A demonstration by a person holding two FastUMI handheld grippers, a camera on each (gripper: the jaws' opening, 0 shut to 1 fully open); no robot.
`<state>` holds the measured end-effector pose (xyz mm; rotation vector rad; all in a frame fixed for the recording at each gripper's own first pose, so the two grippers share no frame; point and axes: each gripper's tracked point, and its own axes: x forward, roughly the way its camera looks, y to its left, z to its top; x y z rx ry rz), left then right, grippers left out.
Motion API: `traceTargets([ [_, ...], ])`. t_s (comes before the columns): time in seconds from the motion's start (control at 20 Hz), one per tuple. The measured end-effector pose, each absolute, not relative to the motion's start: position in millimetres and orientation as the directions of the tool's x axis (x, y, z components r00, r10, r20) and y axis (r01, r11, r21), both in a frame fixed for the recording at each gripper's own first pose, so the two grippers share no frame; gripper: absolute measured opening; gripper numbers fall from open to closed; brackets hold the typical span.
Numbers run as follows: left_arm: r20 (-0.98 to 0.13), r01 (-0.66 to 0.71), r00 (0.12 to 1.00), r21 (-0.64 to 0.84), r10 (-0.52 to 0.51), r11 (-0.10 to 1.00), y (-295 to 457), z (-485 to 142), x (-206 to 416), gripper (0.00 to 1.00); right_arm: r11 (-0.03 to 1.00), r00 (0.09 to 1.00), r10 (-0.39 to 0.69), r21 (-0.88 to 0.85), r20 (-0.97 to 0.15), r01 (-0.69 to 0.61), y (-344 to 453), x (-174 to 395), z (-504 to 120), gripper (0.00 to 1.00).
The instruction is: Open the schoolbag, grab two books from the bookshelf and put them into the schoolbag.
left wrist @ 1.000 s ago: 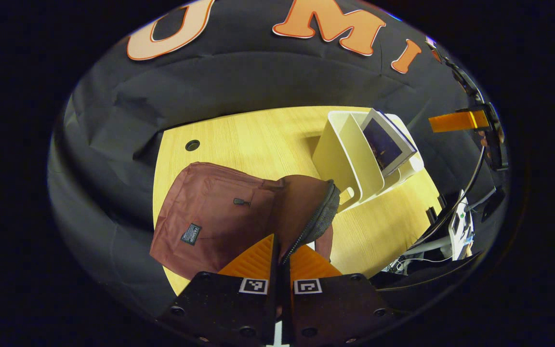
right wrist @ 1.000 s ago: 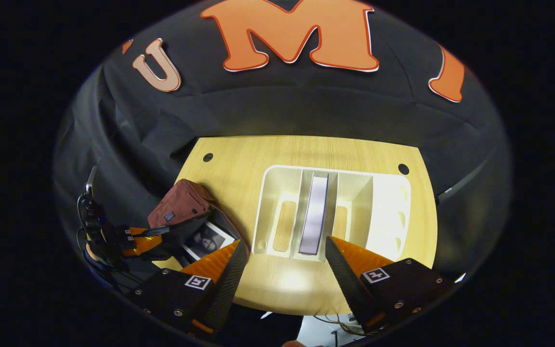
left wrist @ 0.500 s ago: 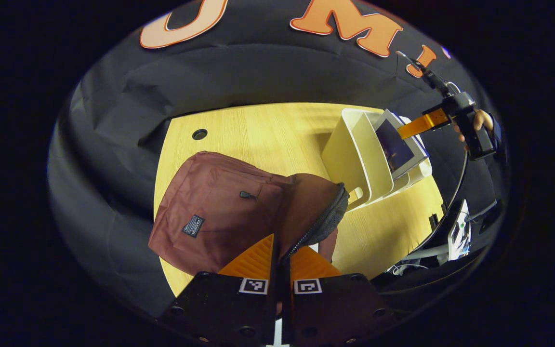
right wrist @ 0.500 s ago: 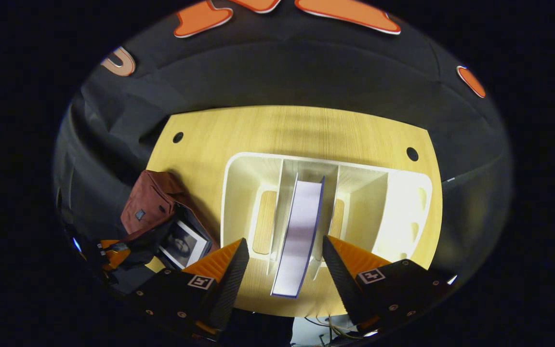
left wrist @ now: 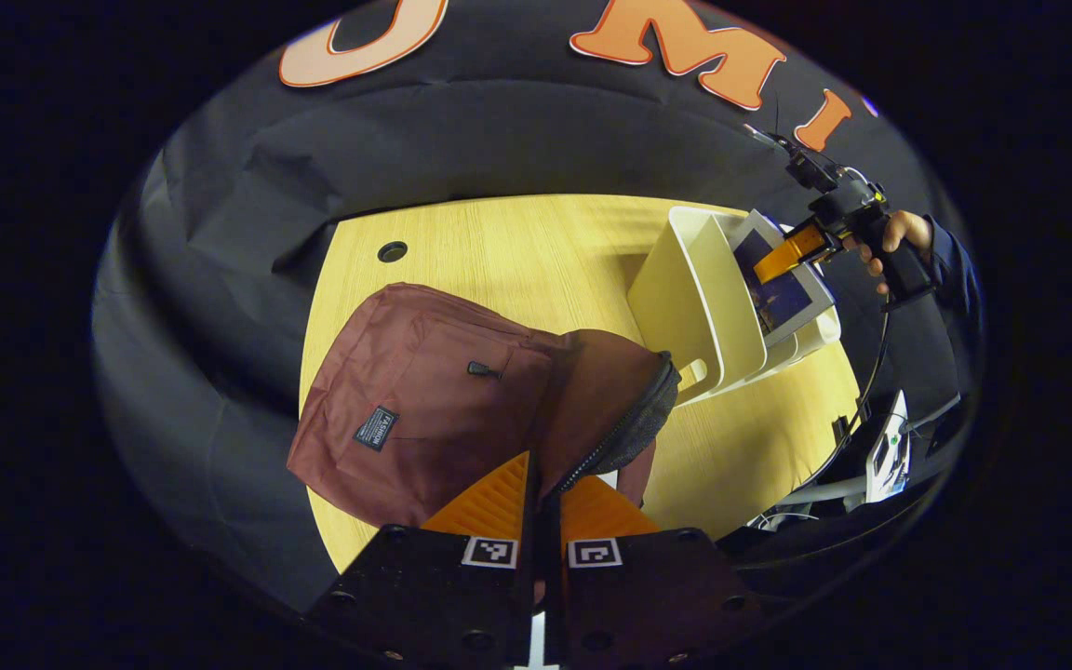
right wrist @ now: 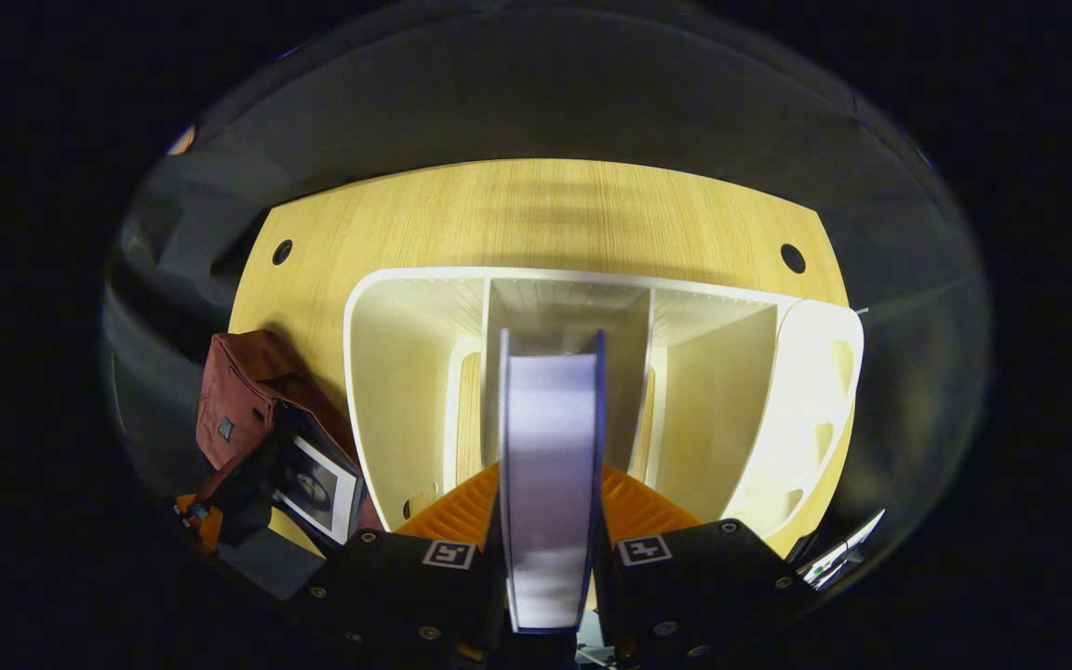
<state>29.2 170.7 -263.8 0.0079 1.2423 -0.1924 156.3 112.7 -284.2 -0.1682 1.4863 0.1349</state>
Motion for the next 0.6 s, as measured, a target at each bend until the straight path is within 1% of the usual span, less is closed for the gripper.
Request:
traceTargets([
  [0.1, -0.94, 0.164, 0.309, -0.096, -0.144, 0.982, 168.9, -262.7, 28.6, 0.06, 0.98, 0.093, 0.002, -0.017, -0.996, -0.201, 114.1, 151.7, -272.6, 0.39],
  [0.15, -0.94, 0.168, 0.31, -0.096, -0.145, 0.981, 168.2, -262.3, 29.7, 0.06, 0.979, 0.104, 0.008, -0.014, -0.995, -0.201, 113.2, 151.3, -264.1, 0.47],
  [0.2, -0.939, 0.172, 0.31, -0.099, -0.15, 0.98, 167.1, -262.9, 27.9, 0.06, 0.979, 0.119, 0.012, -0.012, -0.993, -0.202, 111.1, 149.6, -253.7, 0.39],
  [0.4, -0.936, 0.181, 0.312, -0.108, -0.161, 0.978, 166.5, -264.9, 26.3, 0.05, 0.986, 0.173, 0.042, 0.012, -0.984, -0.167, 108.8, 144.3, -211.6, 0.38],
  [0.45, -0.936, 0.181, 0.312, -0.11, -0.163, 0.977, 166.2, -265.6, 26.2, 0.06, 0.986, 0.192, 0.044, 0.012, -0.98, -0.167, 106.5, 142.7, -200.4, 0.42],
  [0.5, -0.936, 0.184, 0.309, -0.113, -0.167, 0.976, 165.7, -266.6, 24.1, 0.06, 0.985, 0.212, 0.047, 0.01, -0.976, -0.174, 103.8, 139.6, -188.2, 0.38],
  [0.6, -0.936, 0.184, 0.306, -0.119, -0.172, 0.976, 165.2, -268.7, 21.5, 0.06, 0.986, 0.236, 0.067, 0.028, -0.97, -0.166, 104.8, 131.8, -164.7, 0.38],
])
